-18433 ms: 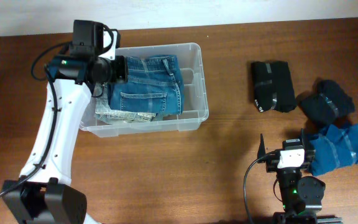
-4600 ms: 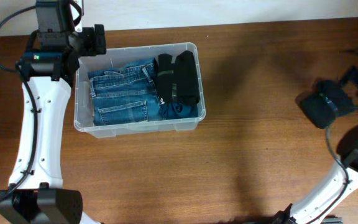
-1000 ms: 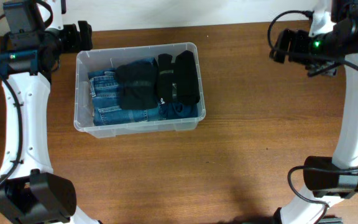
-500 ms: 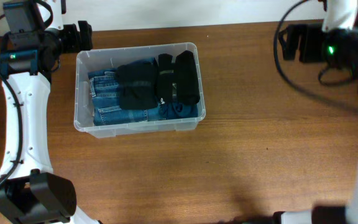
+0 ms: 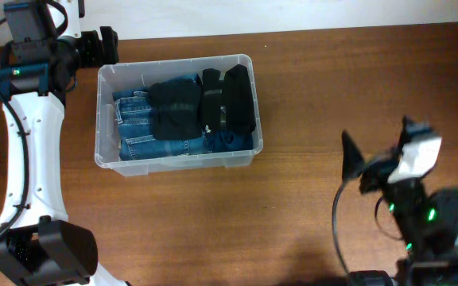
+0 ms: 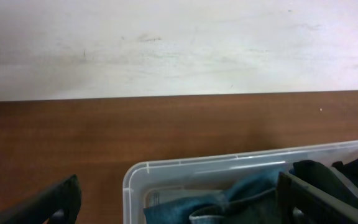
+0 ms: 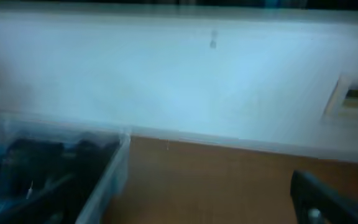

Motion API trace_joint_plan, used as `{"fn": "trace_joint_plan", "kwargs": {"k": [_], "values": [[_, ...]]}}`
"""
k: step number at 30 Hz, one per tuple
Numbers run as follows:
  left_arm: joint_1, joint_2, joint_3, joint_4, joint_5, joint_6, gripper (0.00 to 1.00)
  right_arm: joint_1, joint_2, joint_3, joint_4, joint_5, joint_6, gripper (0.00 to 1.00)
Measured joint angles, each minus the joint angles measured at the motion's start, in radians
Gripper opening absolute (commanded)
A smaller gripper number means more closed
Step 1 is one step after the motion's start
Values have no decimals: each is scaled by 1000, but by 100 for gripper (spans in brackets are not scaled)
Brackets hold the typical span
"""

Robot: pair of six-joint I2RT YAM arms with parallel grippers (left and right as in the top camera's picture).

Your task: Pack container

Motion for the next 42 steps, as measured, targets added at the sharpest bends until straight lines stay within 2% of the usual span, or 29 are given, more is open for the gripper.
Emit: {"fn": "trace_joint_plan", "kwargs": {"k": [5, 9, 13, 25, 30, 42], "values": [[0, 0, 0, 2, -1, 0, 99, 0, -237, -308, 99, 0, -3, 99], [0, 0, 0, 2, -1, 0, 99, 0, -348, -480, 256, 0, -3, 99], [0, 0, 0, 2, -1, 0, 99, 0, -382, -579, 354, 0, -4, 99], [0, 0, 0, 2, -1, 0, 99, 0, -463, -691, 355, 39, -3, 99], [0, 0, 0, 2, -1, 0, 100, 0, -465, -696, 227, 44, -3, 99], [0, 0, 0, 2, -1, 0, 99, 0, -465, -696, 228, 53, -3, 99]]}}
